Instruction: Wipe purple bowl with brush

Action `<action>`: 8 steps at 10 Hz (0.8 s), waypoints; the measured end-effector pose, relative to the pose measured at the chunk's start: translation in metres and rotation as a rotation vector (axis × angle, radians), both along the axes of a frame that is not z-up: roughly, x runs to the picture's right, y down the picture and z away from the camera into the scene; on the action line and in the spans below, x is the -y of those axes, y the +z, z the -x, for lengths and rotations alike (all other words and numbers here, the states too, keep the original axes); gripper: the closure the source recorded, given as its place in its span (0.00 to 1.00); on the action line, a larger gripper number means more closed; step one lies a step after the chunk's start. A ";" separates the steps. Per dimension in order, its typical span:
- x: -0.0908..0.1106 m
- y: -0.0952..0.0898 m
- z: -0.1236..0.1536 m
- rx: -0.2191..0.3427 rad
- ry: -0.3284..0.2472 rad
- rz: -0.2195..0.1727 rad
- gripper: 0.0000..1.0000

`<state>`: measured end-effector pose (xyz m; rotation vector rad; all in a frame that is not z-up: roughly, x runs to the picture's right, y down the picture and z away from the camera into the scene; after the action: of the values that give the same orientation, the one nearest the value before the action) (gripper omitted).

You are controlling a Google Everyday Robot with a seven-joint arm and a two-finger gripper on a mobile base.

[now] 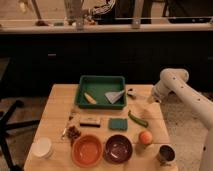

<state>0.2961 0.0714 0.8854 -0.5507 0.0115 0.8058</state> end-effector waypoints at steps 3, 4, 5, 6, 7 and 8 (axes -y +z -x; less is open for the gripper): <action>0.020 -0.019 -0.006 0.013 0.002 -0.043 1.00; 0.026 -0.025 -0.007 0.020 0.000 -0.057 1.00; 0.033 -0.033 -0.008 0.029 -0.004 -0.070 1.00; 0.038 -0.041 -0.009 0.039 -0.009 -0.078 1.00; 0.044 -0.051 -0.009 0.052 -0.019 -0.085 1.00; 0.048 -0.063 -0.010 0.066 -0.037 -0.085 1.00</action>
<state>0.3058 0.0230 0.8220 -0.4946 -0.0724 0.7482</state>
